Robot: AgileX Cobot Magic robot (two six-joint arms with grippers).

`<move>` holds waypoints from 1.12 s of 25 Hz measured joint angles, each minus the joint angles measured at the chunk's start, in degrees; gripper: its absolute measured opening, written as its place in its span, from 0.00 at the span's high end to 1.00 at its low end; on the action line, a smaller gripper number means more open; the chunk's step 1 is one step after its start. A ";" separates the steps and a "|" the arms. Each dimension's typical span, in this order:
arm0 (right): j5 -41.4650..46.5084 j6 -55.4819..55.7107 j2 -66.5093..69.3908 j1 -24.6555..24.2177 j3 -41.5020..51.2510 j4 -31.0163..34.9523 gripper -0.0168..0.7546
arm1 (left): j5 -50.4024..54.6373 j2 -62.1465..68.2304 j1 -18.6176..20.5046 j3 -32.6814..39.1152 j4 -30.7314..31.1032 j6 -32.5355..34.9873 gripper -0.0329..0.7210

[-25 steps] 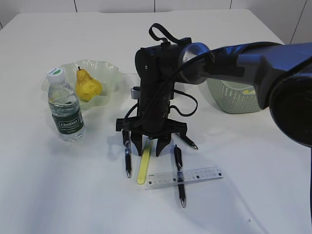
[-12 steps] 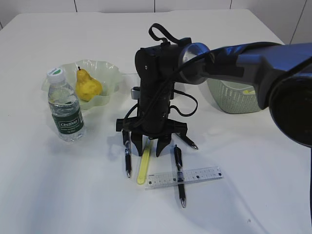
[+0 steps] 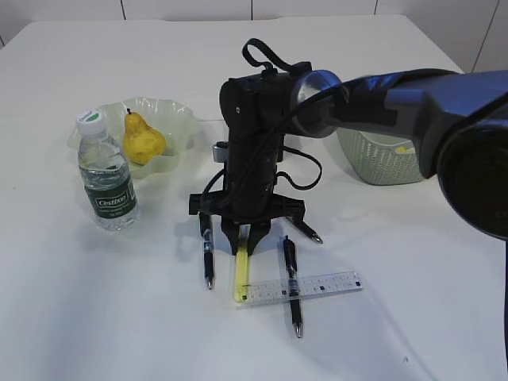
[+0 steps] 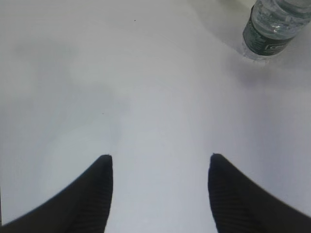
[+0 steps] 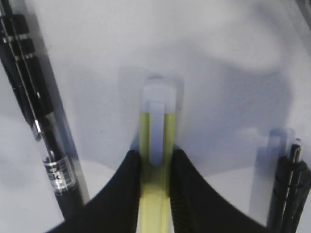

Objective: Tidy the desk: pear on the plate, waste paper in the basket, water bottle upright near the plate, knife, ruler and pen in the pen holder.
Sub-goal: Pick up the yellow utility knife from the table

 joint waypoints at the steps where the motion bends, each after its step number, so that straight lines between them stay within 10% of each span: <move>1: 0.00 0.00 0.00 0.00 0.00 0.30 0.78 | 0.00 0.00 0.00 0.00 0.00 0.00 0.38; 28: 3.79 -23.64 0.67 0.00 -26.11 -4.27 0.78 | 0.23 0.00 0.00 0.00 0.00 0.00 0.38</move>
